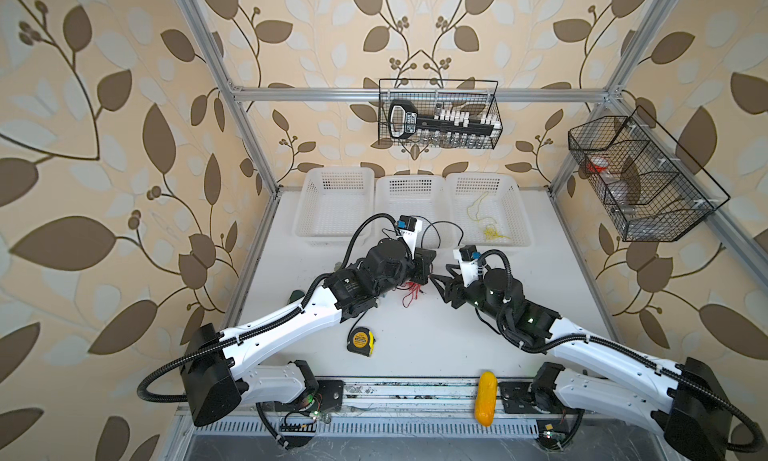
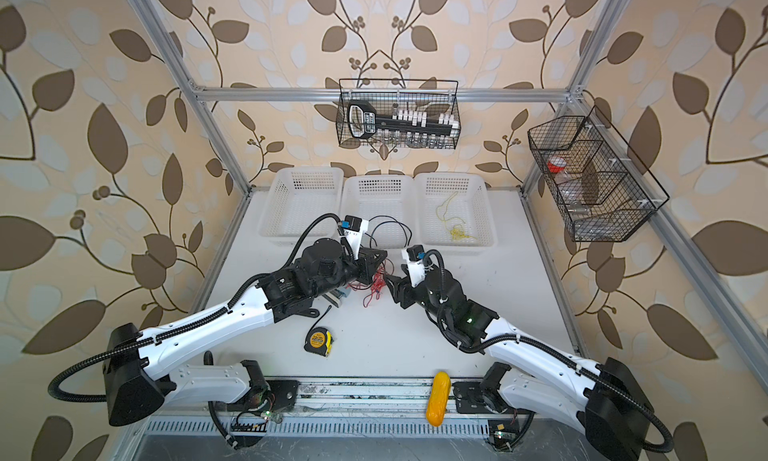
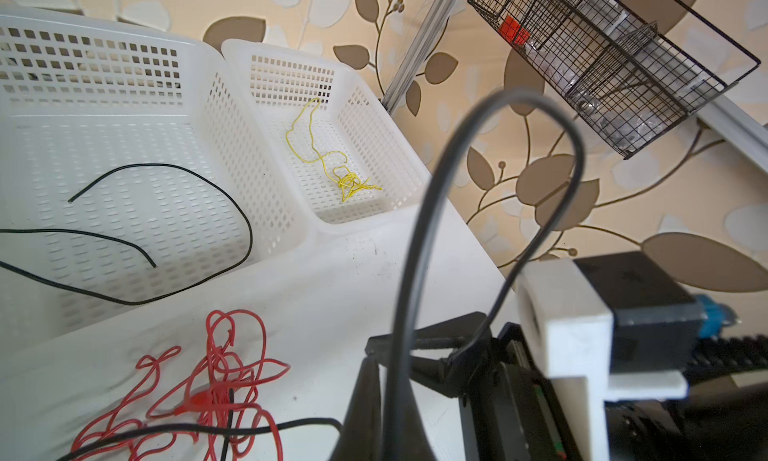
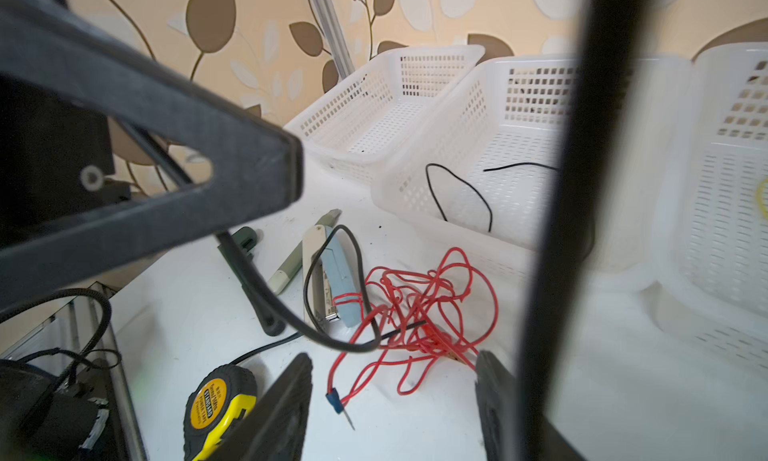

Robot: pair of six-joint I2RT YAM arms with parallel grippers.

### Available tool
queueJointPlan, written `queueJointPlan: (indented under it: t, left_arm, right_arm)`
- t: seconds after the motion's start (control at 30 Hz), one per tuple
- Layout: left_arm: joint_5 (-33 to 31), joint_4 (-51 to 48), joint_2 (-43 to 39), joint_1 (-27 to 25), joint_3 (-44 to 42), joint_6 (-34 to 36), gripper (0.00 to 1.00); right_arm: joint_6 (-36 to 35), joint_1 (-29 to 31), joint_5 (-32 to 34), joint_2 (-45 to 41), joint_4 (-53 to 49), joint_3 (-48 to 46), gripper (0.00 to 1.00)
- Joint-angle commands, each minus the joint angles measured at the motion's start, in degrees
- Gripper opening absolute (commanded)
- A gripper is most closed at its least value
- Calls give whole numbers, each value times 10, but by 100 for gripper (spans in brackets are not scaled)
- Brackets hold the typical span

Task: Untangle the cables
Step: 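Pull the black wire from the red tangle with the right gripper while left holds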

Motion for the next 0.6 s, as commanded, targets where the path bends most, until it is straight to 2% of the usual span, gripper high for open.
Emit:
queueJointPlan:
  t: [0.0,0.03,0.07,0.17,0.27,0.47,0.5,0.57]
  left_arm:
    - [9,10,-15,6,10,-12,0]
    - [8,10,-16,6,8,-14,0]
    - [8,10,-16,6,5,-15,0]
    - [-4,3,-21,7,-3,-18,0]
    - [-23,-5,-27,10,-18,-21,0]
    - [-49,-23,-30,16,-40,-27,0]
    - [-54,-27,-30,17,-42,-28,5]
    - [-64,-36,-29,18,-48,-30,22]
  right_arm:
    - [-12,17,-4,27,55,28,61]
    - [-16,22,5,37,54,36,58]
    - [-18,25,18,46,51,42,50]
    - [-15,28,51,53,41,49,18]
    - [-17,27,68,41,32,44,0]
    - [-23,16,101,11,-35,46,0]
    - [-19,11,106,6,-51,51,0]
    - [-10,0,110,-4,-91,66,0]
